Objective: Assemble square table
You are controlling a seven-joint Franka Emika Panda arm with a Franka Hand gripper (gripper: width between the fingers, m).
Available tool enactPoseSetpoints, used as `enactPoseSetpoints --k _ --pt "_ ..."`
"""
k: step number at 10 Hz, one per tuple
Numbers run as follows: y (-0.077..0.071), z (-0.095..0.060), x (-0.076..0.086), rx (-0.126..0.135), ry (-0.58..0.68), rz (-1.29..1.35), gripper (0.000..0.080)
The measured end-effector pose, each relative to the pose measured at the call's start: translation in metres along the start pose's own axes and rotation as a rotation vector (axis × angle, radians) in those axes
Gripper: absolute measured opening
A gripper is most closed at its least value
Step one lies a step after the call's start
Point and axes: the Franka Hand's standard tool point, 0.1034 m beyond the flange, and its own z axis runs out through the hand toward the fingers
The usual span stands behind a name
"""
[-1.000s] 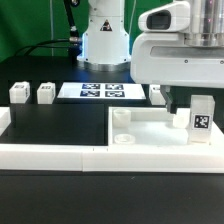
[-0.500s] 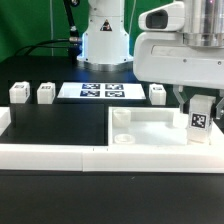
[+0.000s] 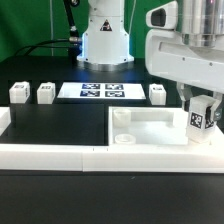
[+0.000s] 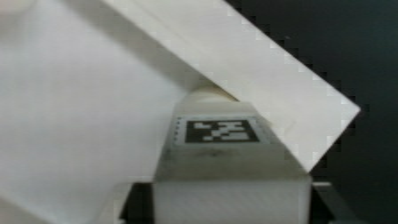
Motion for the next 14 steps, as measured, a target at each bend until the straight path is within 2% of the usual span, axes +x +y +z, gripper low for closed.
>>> enactPoseSetpoints --k 3,4,5,6,7,8,9,10,12,14 --pt "0.000 0.001 0.001 0.006 -0.026 0.476 0.0290" --pt "0.000 0.002 0.000 0.036 -0.059 0.696 0.0290" --pt "0.001 0.002 0.000 0.094 -0.097 0.914 0.0290" --pt "0.002 0.002 -0.002 0.095 -0.097 0.931 0.0290" --pt "0.002 0.002 -0.002 0.095 -0.096 0.924 0.0367" --pt "0.002 0.003 -0.002 0.095 -0.095 0.895 0.0367" --pt "0.002 0.003 -0.003 0.095 -0.084 0.828 0.0503" --pt "0.000 0.005 -0.010 0.095 -0.058 0.636 0.0619" --pt "-0.004 0.004 -0.015 0.101 -0.036 0.298 0.0640" --pt "-0.003 0.004 -0.014 0.103 -0.028 0.156 0.0648"
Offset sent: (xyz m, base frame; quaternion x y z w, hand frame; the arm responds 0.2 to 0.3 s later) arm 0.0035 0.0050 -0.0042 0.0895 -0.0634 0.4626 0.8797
